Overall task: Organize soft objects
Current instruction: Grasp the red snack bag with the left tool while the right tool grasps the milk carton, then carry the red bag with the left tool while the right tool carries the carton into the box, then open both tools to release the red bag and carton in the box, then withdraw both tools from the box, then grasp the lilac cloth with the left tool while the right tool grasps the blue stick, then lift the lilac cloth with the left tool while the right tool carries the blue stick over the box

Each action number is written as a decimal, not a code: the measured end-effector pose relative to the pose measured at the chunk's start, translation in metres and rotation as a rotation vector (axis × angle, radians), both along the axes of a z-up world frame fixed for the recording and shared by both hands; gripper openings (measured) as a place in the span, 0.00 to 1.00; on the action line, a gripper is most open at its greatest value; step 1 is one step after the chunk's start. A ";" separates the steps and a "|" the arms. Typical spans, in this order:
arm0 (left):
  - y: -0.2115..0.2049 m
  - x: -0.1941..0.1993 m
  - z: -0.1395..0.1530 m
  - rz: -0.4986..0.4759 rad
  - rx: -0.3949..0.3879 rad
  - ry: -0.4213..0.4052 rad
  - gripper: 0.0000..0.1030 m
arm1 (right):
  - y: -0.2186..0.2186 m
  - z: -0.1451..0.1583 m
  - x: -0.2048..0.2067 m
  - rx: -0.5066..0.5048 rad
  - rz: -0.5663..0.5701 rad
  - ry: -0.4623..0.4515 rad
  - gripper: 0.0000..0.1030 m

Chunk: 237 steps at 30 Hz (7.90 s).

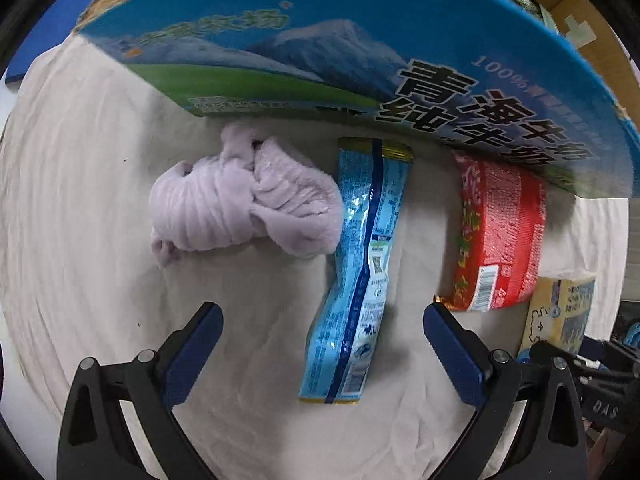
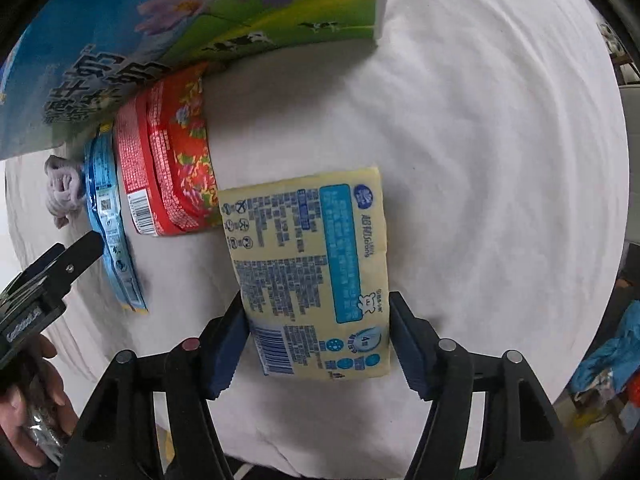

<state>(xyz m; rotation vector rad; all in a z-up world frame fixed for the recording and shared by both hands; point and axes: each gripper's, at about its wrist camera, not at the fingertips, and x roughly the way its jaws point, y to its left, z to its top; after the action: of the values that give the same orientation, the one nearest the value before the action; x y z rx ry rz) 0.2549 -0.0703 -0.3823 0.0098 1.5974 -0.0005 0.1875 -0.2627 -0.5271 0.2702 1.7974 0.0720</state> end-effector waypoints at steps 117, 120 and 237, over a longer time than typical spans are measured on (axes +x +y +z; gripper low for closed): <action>-0.018 0.270 0.039 -0.139 0.011 0.015 0.56 | 0.049 0.074 0.172 -0.075 0.061 -0.090 0.66; -0.021 0.259 0.060 -0.146 -0.014 -0.006 0.56 | 0.043 0.083 0.171 -0.063 0.039 -0.100 0.67; 0.009 -0.057 0.053 -0.168 -0.148 -0.071 0.37 | 0.102 0.077 -0.034 -0.060 0.021 -0.129 0.26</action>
<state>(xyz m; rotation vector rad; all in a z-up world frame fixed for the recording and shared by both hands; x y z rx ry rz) 0.1982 -0.0612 -0.3297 0.0281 1.5177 -0.2463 0.1537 -0.1609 -0.4499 0.1991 1.6713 0.0495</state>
